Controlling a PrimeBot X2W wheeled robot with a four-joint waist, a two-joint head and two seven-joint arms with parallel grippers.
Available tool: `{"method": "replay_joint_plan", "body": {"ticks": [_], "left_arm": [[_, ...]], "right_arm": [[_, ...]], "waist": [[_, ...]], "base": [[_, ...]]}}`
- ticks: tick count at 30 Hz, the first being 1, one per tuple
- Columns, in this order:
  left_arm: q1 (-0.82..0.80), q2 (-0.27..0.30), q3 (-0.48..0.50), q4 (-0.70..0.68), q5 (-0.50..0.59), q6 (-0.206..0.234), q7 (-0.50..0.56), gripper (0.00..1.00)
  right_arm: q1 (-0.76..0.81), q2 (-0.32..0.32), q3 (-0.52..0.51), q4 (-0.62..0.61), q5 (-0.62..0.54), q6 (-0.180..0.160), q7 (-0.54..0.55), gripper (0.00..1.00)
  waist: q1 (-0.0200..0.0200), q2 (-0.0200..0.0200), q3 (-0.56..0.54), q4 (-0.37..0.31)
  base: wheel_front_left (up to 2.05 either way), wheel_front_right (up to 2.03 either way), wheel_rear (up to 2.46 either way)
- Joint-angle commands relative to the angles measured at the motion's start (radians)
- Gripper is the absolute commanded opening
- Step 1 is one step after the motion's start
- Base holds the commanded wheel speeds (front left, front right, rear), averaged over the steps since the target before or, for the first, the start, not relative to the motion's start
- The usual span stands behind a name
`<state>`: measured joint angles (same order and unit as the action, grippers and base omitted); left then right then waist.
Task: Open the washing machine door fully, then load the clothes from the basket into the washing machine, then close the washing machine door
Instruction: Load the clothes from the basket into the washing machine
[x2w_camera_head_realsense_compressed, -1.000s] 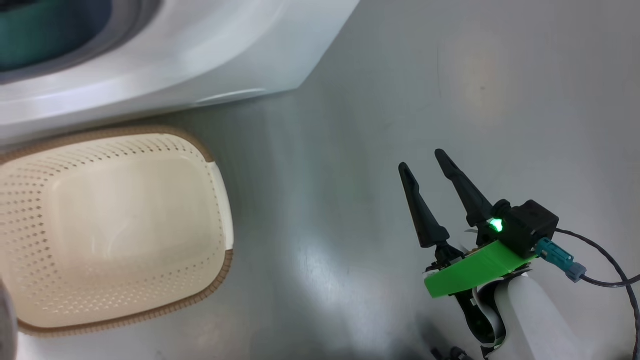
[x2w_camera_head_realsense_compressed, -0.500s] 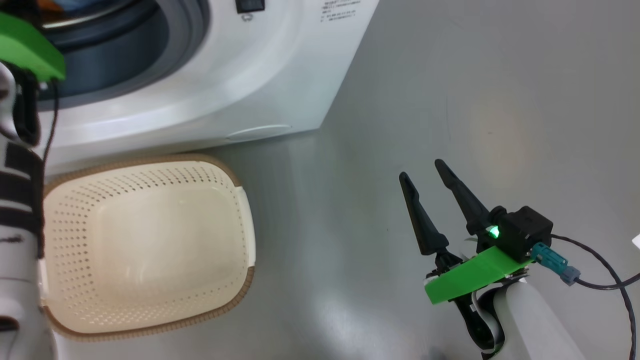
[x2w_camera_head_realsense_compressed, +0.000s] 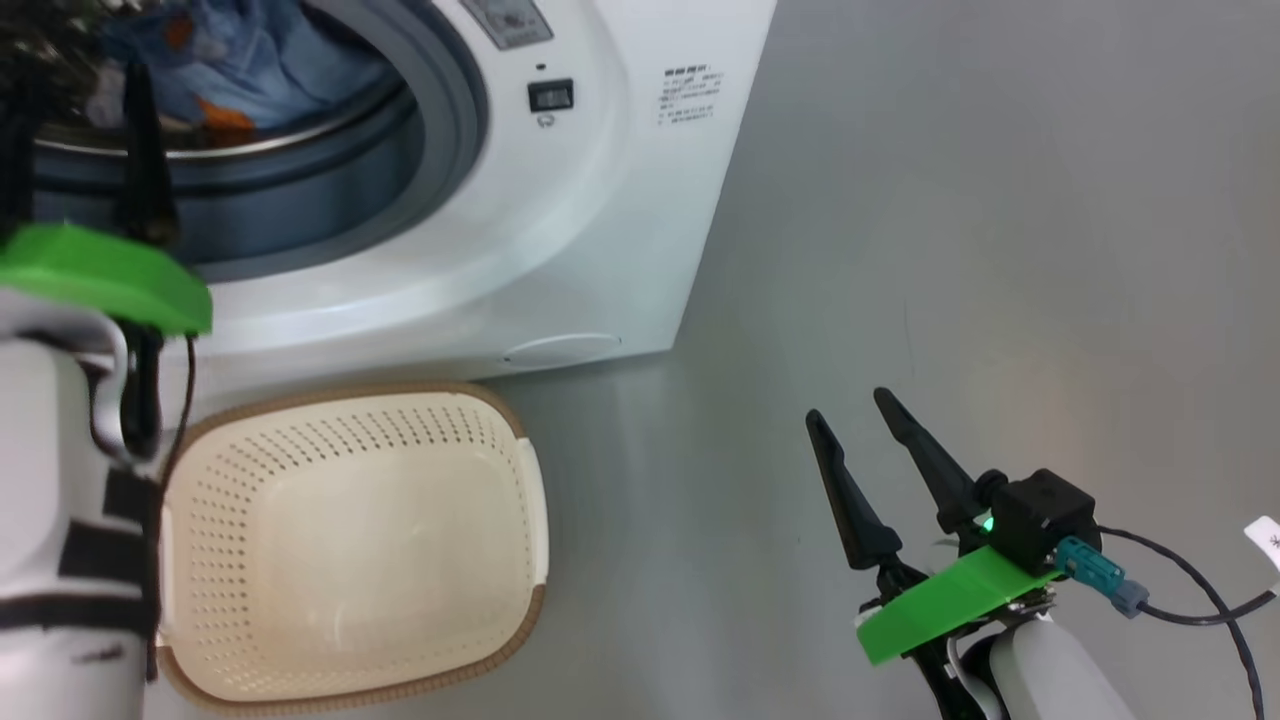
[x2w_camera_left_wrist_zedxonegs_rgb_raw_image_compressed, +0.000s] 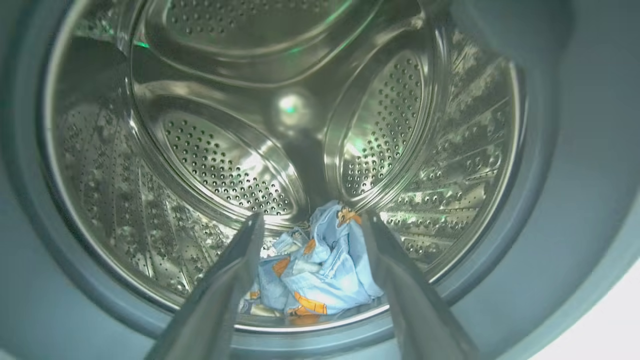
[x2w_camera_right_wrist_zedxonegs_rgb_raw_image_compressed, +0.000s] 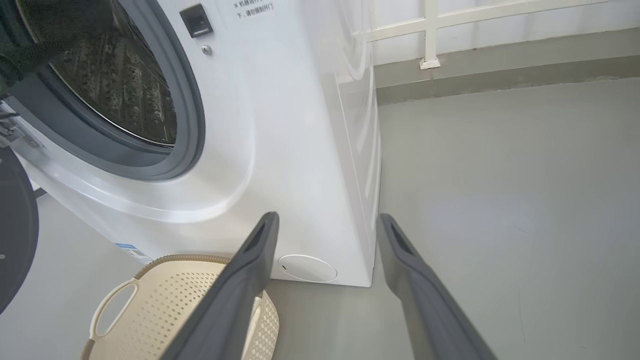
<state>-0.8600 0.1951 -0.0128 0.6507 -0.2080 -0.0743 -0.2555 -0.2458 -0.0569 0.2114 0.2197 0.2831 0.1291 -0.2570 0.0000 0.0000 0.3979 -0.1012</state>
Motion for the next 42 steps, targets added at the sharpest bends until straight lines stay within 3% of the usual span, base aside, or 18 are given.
{"method": "replay_joint_plan", "body": {"ticks": [1, 16, 31, 42], "left_arm": [[0.047, 0.045, 0.033, -0.064, -0.001, 0.009, -0.006, 1.00], [0.551, -0.019, 0.129, -0.461, -0.028, 0.057, -0.006, 1.00], [0.903, -0.091, 0.135, -0.619, -0.001, 0.077, -0.006, 1.00], [1.011, -0.126, 0.138, -0.690, 0.026, 0.097, -0.006, 1.00]], "right_arm": [[0.030, 0.006, 0.018, -0.020, -0.008, 0.002, -0.005, 1.00], [0.124, -0.008, -0.004, -0.024, -0.013, 0.002, -0.005, 1.00], [0.192, -0.016, -0.026, -0.045, -0.031, 0.002, -0.005, 1.00], [0.221, -0.019, -0.064, -0.069, -0.037, 0.002, -0.005, 1.00]], "waist": [[0.0000, 0.0000, -0.065, 0.017], [0.0000, 0.0000, -0.240, 0.052], [0.0000, 0.0000, -0.315, 0.074], [0.0000, 0.0000, -0.333, 0.077]], "base": [[0.00, 0.00, 0.00], [0.00, 0.00, 0.00], [0.00, 0.00, 0.00], [0.00, 0.00, 0.00]]}}
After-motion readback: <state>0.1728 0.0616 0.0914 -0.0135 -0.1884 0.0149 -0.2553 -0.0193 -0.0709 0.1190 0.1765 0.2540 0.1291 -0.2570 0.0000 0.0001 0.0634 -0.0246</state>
